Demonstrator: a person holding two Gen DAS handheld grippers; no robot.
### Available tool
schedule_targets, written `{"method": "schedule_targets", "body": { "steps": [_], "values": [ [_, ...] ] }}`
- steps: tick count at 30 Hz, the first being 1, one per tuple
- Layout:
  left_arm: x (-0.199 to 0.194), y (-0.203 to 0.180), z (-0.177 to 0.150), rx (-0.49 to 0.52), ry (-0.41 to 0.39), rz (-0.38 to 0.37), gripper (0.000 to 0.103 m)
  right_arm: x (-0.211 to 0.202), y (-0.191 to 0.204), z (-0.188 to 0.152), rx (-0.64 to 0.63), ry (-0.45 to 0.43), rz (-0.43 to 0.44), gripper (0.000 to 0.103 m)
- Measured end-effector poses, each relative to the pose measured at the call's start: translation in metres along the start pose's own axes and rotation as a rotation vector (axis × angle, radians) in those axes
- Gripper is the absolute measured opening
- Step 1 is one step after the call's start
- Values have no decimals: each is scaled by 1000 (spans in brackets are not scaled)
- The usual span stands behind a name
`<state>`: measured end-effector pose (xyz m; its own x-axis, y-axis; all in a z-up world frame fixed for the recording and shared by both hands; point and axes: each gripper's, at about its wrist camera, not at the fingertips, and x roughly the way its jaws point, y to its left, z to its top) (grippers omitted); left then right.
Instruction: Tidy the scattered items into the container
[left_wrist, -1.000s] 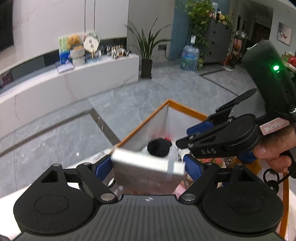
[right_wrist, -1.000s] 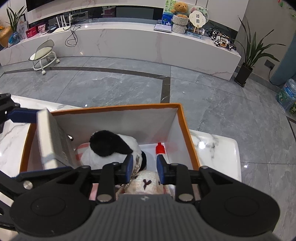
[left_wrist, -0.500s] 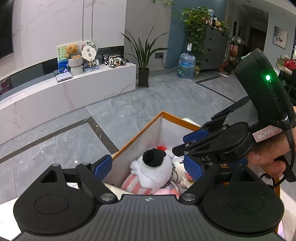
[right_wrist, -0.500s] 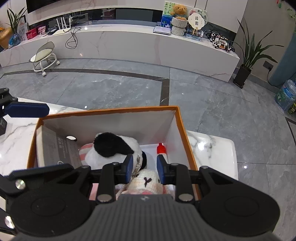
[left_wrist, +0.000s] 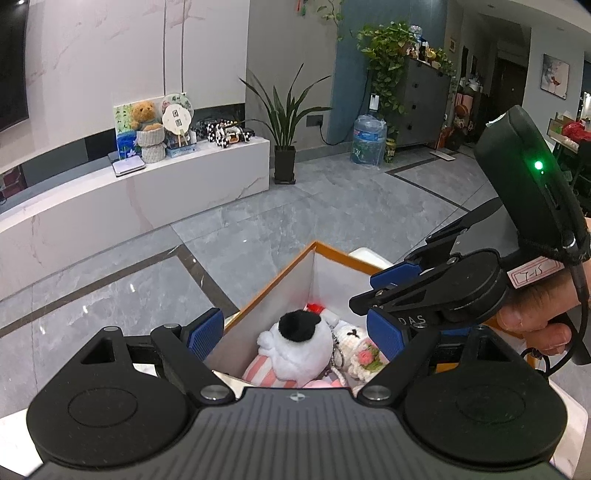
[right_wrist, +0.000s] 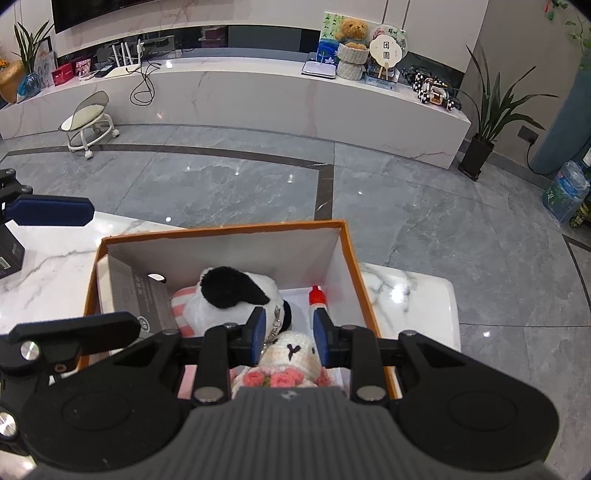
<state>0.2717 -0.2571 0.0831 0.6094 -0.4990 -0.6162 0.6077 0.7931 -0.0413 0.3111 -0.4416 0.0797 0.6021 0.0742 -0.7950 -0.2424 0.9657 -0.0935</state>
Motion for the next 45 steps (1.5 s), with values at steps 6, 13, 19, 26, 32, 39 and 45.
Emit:
{"method": "schedule_targets", "body": {
  "steps": [6,13,19,26,32,39,45],
  "values": [
    [-20,-7,10,9,-33,1,100,-26,-1,6,-6,-28,-16,31],
    [-50,-18,25,26,-77,8,100,-66,1,13,-18,-70,-39,31],
    [-78,-30,36,37,-117,10,100,-105,6,16,-29,-107,-57,31],
    [-117,-47,49,49,-175,24,100,-152,13,16,-41,-163,-99,35],
    [-147,-61,52,30,-231,52,100,-190,19,4,-19,-219,-97,36],
    [-186,-81,56,22,-301,67,103,-240,27,-11,-4,-311,-125,45],
    [-211,-98,61,33,-331,57,103,-276,36,-20,-3,-376,-159,51]
  ]
}}
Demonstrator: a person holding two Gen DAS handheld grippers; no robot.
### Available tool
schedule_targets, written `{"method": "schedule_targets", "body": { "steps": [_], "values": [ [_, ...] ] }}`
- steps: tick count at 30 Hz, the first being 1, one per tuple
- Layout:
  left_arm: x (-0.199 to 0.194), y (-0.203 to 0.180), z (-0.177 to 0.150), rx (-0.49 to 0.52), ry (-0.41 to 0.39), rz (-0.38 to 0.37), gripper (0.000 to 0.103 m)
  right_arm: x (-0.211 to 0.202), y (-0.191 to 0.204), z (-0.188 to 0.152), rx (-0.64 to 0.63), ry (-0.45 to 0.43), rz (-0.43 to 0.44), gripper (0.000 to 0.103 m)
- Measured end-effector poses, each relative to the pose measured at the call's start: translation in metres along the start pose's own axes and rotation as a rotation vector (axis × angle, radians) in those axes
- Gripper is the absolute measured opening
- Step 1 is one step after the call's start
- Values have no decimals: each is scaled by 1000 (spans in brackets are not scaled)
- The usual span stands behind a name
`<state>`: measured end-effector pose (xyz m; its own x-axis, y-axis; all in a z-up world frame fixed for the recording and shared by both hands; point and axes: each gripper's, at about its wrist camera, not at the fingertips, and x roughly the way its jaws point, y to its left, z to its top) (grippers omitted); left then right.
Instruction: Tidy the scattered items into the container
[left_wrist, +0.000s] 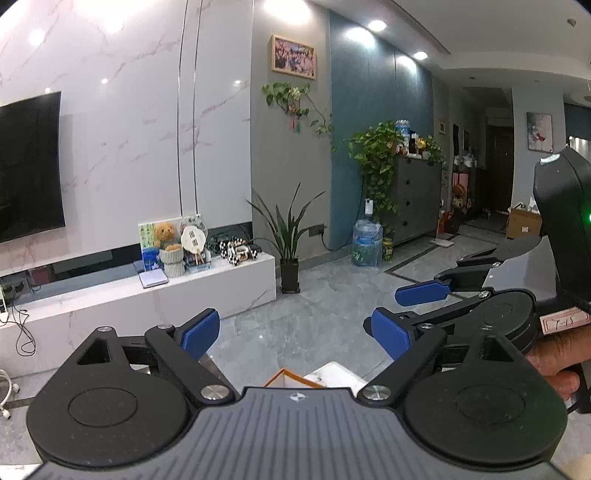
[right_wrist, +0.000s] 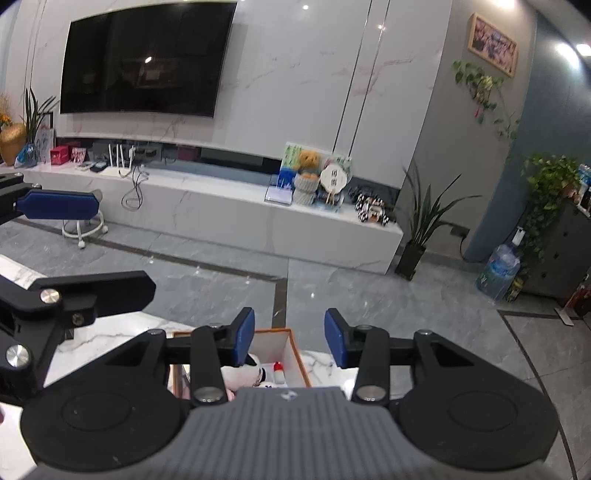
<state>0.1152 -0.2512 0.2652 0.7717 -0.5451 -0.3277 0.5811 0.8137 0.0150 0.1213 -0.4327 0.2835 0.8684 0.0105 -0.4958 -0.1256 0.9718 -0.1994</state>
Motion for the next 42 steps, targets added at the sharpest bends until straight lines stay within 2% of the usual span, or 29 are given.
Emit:
{"method": "schedule_targets", "body": {
  "steps": [1,3,7,12,25,31,36,42],
  "values": [
    [-3,-2,1,-1,-2,1,103,-5,0,0,6,-14,-5,55],
    [-7,-6,1,-5,-3,7,103,-13,0,-2,24,-41,-28,72],
    [-12,-13,-2,5,0,30,103,-22,-1,-10,67,-62,-53,79],
    [-4,-15,-11,-12,44,55,103,-15,0,-28,145,-45,-64,87],
    [38,-5,-54,-43,191,104,103,42,-5,-101,360,80,-56,91],
    [64,-3,-86,-54,271,114,103,64,-8,-134,396,141,-61,91],
    [86,-4,-113,-75,341,107,103,72,-9,-146,391,157,-67,91],
    [95,1,-134,-101,386,117,103,86,-8,-160,430,202,-64,92]
  ]
}}
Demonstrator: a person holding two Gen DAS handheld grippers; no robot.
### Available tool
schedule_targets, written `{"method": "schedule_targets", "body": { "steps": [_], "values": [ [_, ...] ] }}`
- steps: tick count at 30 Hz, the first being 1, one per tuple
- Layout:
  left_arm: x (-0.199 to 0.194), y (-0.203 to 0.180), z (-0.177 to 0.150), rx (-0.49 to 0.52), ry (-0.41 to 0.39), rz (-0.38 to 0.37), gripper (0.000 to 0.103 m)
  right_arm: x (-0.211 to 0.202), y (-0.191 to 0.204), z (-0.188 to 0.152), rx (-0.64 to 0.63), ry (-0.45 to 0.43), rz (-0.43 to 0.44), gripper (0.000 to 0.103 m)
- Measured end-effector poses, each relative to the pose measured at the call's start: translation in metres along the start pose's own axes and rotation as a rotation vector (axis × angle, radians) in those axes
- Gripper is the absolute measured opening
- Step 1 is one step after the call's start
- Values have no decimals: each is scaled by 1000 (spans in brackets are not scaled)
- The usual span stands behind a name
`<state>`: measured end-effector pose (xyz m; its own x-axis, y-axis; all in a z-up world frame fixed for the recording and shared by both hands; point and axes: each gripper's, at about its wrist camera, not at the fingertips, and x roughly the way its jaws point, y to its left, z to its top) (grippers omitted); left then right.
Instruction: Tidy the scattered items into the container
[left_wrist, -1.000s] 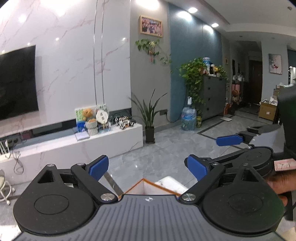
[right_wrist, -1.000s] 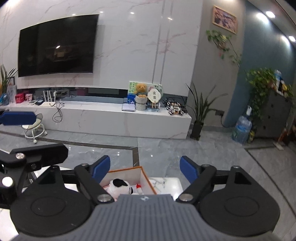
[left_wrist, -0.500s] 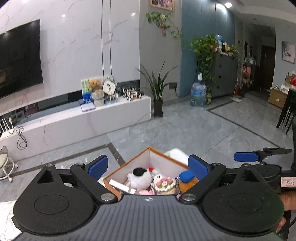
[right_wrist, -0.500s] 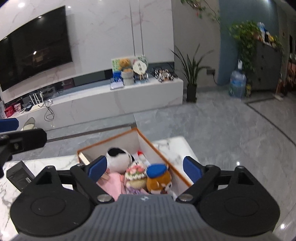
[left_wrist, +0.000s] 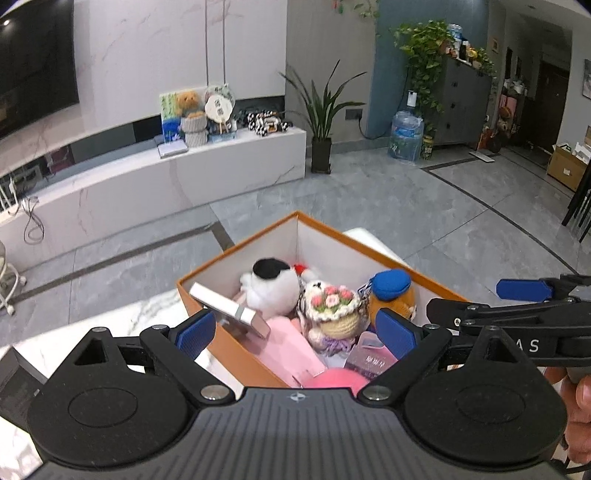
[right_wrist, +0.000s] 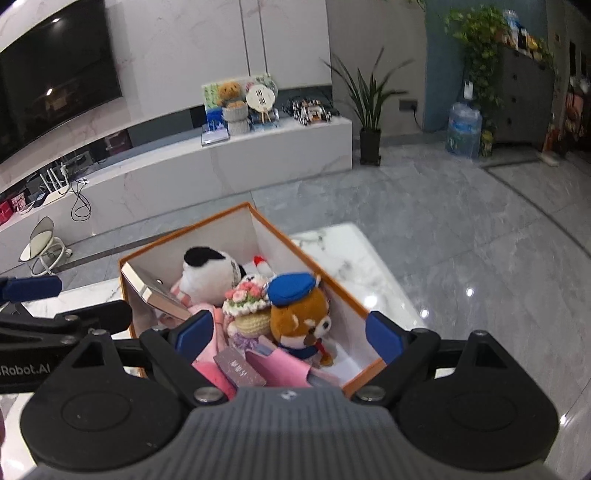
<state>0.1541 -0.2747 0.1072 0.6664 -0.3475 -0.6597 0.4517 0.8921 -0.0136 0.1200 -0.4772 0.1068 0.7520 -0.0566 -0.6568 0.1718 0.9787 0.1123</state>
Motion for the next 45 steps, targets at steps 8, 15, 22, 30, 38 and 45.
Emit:
{"method": "schedule_targets", "body": {
  "steps": [8,15,22,30,38,45],
  "values": [
    [10,5,-9,-17,42,14,103,24,11,-5,-24,79,-49,93],
    [12,9,-9,-16,60,21,103,28,16,-8,-41,95,-61,93],
    [13,10,-12,-15,69,17,103,31,20,-8,-51,109,-70,93],
    [14,9,-10,-6,69,20,103,30,20,-7,-44,112,-69,93],
    [14,9,-10,3,69,19,103,30,16,-6,-43,114,-66,93],
    [15,7,-13,5,66,20,103,30,23,-9,-40,113,-69,92]
  ]
}}
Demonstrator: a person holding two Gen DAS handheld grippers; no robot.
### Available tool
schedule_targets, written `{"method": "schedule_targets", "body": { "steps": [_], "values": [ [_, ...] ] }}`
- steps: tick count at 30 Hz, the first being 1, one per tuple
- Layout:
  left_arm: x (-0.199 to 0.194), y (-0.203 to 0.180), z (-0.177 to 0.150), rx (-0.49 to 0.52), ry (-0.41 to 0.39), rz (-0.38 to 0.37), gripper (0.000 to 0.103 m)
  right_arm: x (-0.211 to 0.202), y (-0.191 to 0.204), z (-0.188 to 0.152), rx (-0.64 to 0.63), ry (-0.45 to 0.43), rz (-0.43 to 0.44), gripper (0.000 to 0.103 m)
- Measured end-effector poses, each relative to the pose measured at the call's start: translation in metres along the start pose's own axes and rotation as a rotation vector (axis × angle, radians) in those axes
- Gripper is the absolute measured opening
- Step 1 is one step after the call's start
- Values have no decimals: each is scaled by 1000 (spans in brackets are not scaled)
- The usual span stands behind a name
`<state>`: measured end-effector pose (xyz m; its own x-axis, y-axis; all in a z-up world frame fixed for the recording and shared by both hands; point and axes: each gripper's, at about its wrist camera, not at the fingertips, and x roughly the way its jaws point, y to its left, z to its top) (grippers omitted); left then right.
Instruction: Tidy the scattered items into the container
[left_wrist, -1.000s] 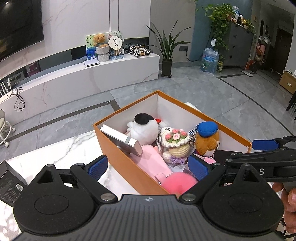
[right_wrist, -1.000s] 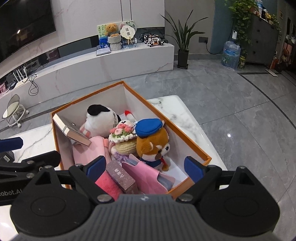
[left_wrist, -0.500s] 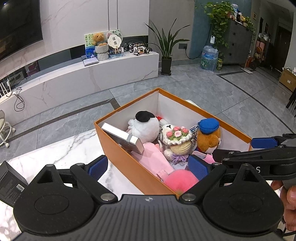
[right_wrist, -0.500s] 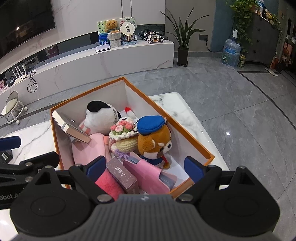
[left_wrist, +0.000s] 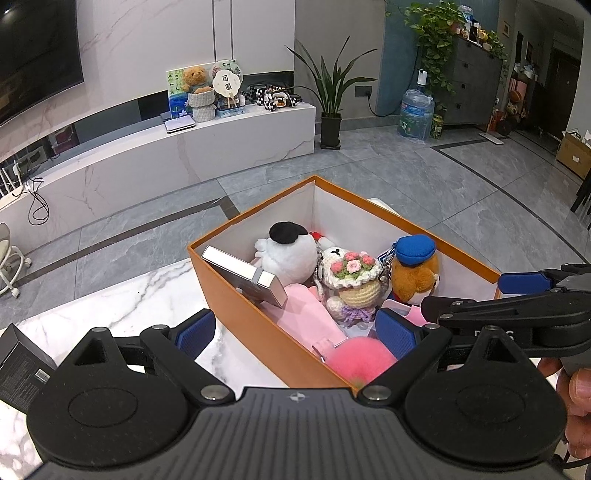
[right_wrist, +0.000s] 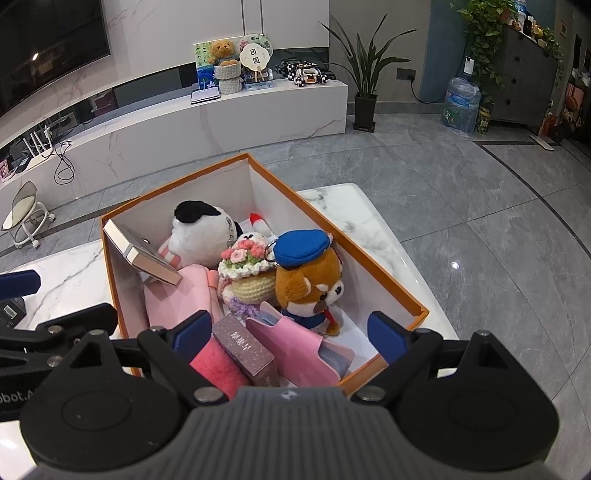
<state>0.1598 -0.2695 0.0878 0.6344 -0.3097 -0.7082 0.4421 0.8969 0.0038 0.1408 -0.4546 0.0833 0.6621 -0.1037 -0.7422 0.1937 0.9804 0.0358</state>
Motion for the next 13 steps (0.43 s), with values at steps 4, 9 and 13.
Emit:
{"method": "schedule_targets", "body": {
  "steps": [4,9,13],
  "values": [
    [0,-1,0,8,2,2,103,0,0,0,1,0,-1,92],
    [1,-1,-1,12,-10,5,103,0,0,0,3,-2,1,92],
    [0,-3,-2,22,-23,14,103,0,-1,0,5,-4,4,92]
  ]
}}
